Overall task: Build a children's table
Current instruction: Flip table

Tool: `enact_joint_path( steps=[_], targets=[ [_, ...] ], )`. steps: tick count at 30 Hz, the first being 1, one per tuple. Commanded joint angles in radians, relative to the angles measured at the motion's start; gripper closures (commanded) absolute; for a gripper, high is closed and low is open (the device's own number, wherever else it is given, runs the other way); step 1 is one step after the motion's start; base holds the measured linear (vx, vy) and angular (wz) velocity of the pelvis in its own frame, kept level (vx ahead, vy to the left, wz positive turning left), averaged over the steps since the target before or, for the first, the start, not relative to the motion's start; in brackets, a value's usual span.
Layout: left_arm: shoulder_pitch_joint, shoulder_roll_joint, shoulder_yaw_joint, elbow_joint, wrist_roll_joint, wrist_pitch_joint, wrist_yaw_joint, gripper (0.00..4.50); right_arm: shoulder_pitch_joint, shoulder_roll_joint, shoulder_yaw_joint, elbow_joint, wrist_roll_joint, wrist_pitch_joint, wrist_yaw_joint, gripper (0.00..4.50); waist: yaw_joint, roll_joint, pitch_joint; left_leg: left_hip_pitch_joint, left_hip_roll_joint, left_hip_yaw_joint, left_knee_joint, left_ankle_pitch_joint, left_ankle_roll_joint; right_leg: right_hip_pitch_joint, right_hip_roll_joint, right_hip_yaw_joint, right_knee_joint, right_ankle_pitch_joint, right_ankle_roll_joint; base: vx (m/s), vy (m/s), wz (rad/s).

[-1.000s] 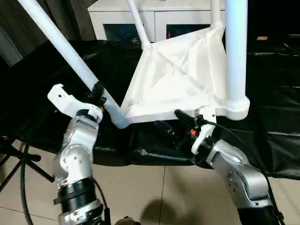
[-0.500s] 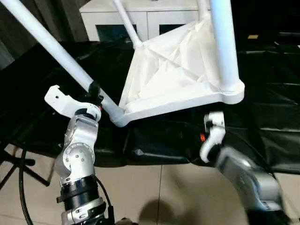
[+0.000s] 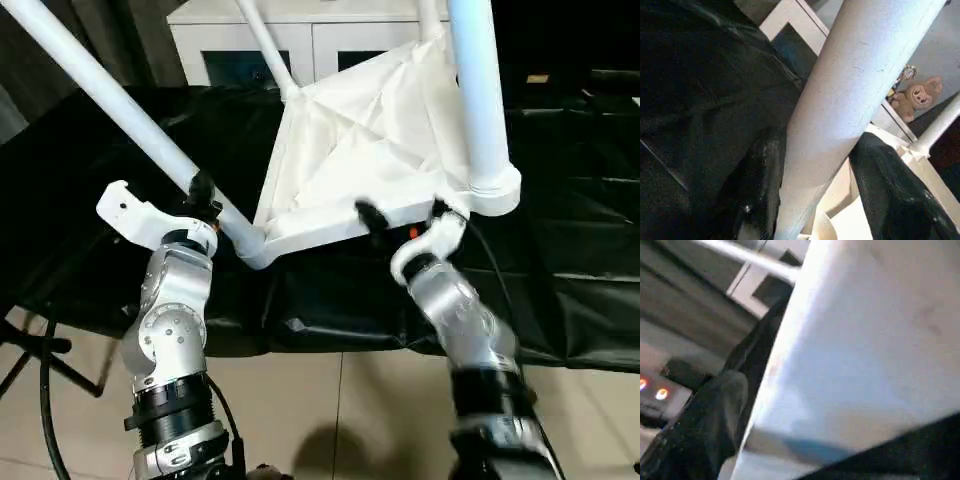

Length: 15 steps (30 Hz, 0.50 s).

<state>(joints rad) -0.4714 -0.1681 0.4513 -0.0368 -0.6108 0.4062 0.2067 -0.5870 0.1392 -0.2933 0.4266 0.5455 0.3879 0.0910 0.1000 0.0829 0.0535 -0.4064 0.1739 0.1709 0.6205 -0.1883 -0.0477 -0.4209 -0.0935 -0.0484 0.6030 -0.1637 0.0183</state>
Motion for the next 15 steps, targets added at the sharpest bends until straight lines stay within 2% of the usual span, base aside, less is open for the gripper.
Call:
enact_joint_path(
  steps=[1,4,5,7,8,9,11,13,15],
  targets=[
    [-0.001,-0.030,-0.007,-0.043,-0.055,-0.017,-0.013,2.59,-0.078,0.007,-0.038,0.104,-0.014,-0.068,-0.050,0.00,-0.001,-0.029,-0.082,0.017,0.032,-0.007,-0.074,-0.088,0.046,0.046,-0.038,0.021,-0.058,-0.187,-0.156,0.000,0.000,0.00],
    [0.003,-0.034,-0.021,-0.049,-0.055,-0.008,-0.019,2.59,-0.134,-0.002,-0.058,0.194,-0.021,-0.128,-0.076,0.00,-0.002,-0.030,-0.083,0.017,0.030,-0.005,-0.071,-0.092,0.050,0.047,-0.040,0.021,-0.057,-0.185,-0.161,0.000,0.000,0.00],
    [0.007,-0.036,-0.025,-0.055,-0.055,-0.006,-0.018,2.59,-0.143,-0.004,-0.060,0.209,-0.023,-0.137,-0.077,0.00,-0.001,-0.039,-0.084,0.014,0.030,-0.005,-0.069,-0.075,0.060,0.050,-0.041,0.022,-0.051,-0.164,-0.165,0.000,0.000,0.00],
    [0.013,-0.038,-0.034,-0.063,-0.055,-0.002,-0.020,2.59,-0.165,-0.008,-0.075,0.245,-0.020,-0.161,-0.079,0.00,0.002,-0.034,-0.086,0.015,0.030,-0.005,-0.065,-0.048,0.074,0.048,-0.038,0.022,-0.046,-0.125,-0.171,0.000,0.000,0.00],
    [0.015,-0.039,-0.038,-0.066,-0.058,0.001,-0.023,2.59,-0.179,-0.010,-0.086,0.267,-0.015,-0.173,-0.079,0.00,0.002,-0.036,-0.089,0.015,0.030,-0.004,-0.061,-0.029,0.085,0.048,-0.037,0.022,-0.041,-0.088,-0.178,0.000,0.000,0.00],
    [0.019,-0.040,-0.041,-0.071,-0.061,0.003,-0.025,2.59,-0.185,-0.012,-0.092,0.279,-0.012,-0.181,-0.079,0.00,0.000,-0.047,-0.089,0.012,0.029,-0.003,-0.061,-0.023,0.094,0.050,-0.036,0.021,-0.041,-0.076,-0.183,0.000,0.000,0.00],
    [0.023,-0.039,-0.048,-0.078,-0.064,0.007,-0.028,2.59,-0.205,-0.024,-0.095,0.319,-0.018,-0.209,-0.074,0.17,0.006,-0.042,-0.091,0.012,0.029,-0.002,-0.056,-0.013,0.109,0.047,-0.038,0.022,-0.036,-0.061,-0.193,0.000,0.000,0.00],
    [0.026,-0.039,-0.050,-0.081,-0.065,0.009,-0.029,2.59,-0.213,-0.028,-0.106,0.331,-0.005,-0.212,-0.069,0.33,0.006,-0.045,-0.092,0.008,0.029,-0.001,-0.051,0.003,0.131,0.042,-0.033,0.021,-0.033,-0.033,-0.206,0.000,0.000,0.00],
    [0.029,-0.036,-0.055,-0.082,-0.067,0.014,-0.033,2.59,-0.227,-0.034,-0.114,0.359,0.001,-0.219,-0.059,0.37,0.007,-0.044,-0.090,0.009,0.031,-0.001,-0.053,-0.025,0.133,0.042,-0.034,0.020,-0.035,-0.065,-0.210,0.000,0.000,0.00]
  ],
)
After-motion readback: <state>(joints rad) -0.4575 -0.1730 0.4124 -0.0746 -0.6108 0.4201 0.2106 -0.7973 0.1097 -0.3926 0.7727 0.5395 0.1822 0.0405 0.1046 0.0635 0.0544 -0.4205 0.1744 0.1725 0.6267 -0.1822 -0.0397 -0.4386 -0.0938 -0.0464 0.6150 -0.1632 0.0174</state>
